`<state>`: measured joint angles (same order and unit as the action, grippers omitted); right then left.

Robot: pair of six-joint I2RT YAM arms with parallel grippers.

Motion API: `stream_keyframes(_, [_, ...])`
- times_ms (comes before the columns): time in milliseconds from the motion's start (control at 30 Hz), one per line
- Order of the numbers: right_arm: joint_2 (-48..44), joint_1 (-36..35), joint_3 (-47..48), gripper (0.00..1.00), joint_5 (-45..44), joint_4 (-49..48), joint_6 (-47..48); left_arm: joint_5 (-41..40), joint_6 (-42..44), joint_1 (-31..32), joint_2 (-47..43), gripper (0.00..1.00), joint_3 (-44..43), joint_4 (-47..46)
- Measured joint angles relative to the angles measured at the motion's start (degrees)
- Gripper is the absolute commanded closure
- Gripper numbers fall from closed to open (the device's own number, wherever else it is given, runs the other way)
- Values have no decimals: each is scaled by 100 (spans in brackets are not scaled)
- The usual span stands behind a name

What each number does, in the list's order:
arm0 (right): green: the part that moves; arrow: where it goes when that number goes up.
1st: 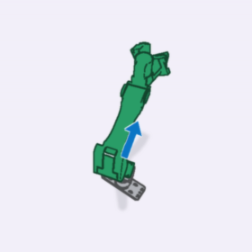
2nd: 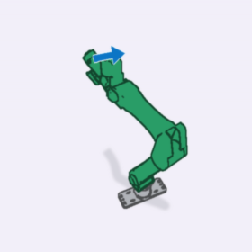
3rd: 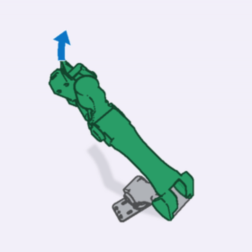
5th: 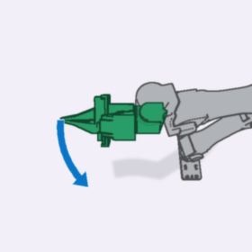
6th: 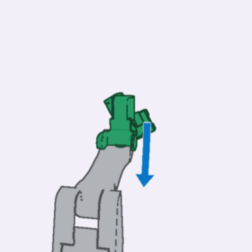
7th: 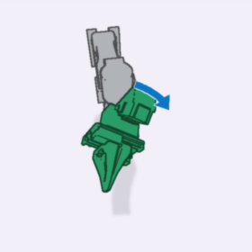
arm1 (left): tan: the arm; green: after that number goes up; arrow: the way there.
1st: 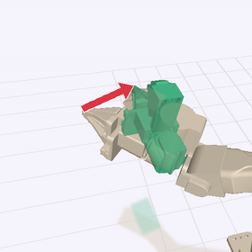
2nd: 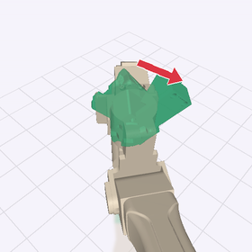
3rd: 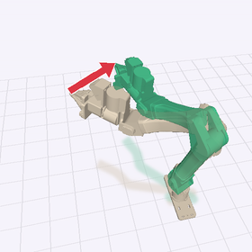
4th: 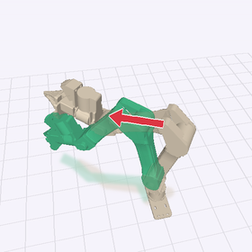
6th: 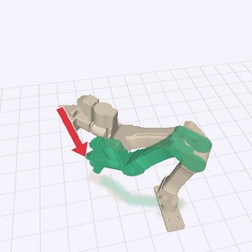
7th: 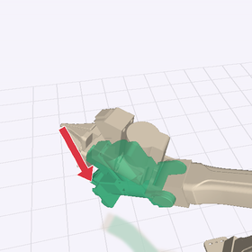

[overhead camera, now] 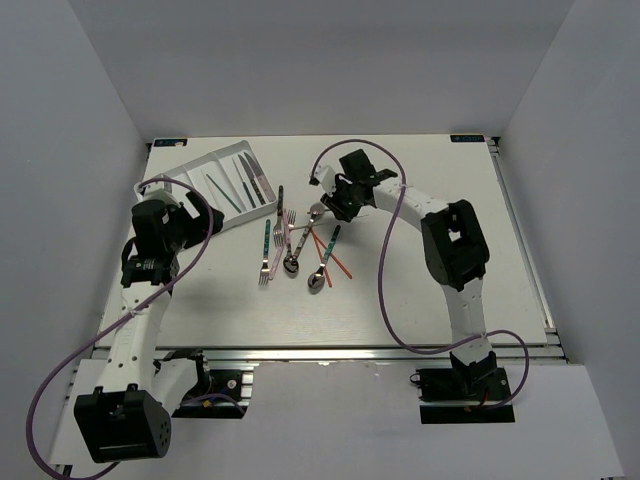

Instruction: Sort the eating utensils into containers

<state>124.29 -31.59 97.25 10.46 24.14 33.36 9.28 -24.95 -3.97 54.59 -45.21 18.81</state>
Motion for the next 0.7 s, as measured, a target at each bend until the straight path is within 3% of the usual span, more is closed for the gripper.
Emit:
stream_keyframes(400, [380, -17, 166, 66, 278, 39, 168, 94, 9, 2, 0, 2, 0, -2])
stream_keyframes(700, [444, -24, 212, 92, 151, -70, 267, 146, 9, 2, 0, 2, 0, -2])
